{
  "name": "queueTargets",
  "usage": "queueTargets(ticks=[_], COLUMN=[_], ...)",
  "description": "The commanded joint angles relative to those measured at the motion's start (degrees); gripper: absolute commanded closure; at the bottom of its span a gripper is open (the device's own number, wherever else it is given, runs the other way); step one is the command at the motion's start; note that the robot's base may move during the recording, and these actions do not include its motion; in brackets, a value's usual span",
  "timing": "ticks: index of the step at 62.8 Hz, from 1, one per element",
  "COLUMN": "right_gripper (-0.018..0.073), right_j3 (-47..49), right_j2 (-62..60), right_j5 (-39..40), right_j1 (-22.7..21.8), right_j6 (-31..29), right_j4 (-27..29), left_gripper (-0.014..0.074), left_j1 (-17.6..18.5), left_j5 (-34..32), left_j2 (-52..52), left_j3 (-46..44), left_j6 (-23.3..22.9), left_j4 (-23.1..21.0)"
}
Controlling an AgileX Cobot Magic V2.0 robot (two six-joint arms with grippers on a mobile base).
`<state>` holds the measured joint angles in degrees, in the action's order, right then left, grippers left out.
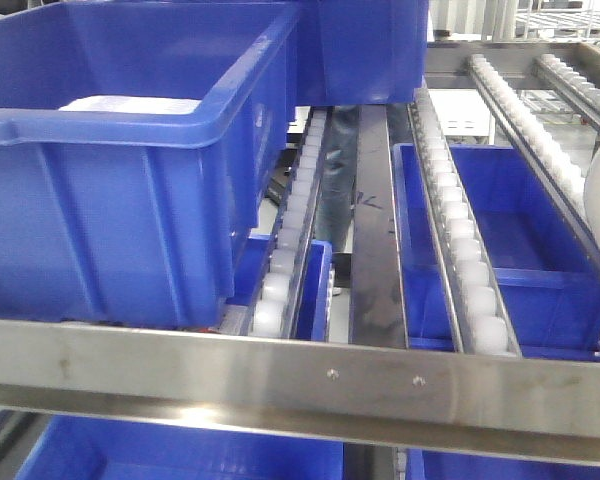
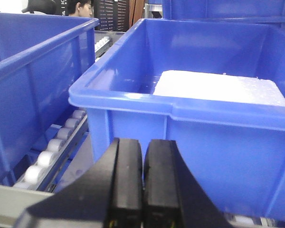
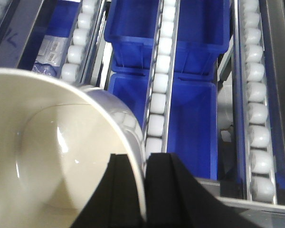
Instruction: Move white bin to right shelf second layer
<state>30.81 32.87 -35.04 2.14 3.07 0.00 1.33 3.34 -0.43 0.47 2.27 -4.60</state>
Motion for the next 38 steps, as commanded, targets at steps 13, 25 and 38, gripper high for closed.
queueTargets(ticks=[13, 25, 38], right_gripper=[0.0504, 0.0504, 0.0504], right_j3=[1.54, 1.54, 1.54], right_j2=[0.11, 0.11, 0.11], right_j5=[4.91, 4.91, 6.86], right_j1=[-0.16, -0.16, -0.16], right_j6=[-0.1, -0.1, -0.1], right_j4=[0.0, 0.0, 0.0], left_gripper=[0.0512, 0.0512, 0.0512], left_j1=[0.36, 0.36, 0.36], left_j5=[-4.64, -4.64, -4.64], left_j2=[-0.87, -0.87, -0.87], left_j3=[1.56, 1.56, 1.56], left_j6=[-0.3, -0.3, -0.3], left_j4=[-0.3, -0.3, -0.3])
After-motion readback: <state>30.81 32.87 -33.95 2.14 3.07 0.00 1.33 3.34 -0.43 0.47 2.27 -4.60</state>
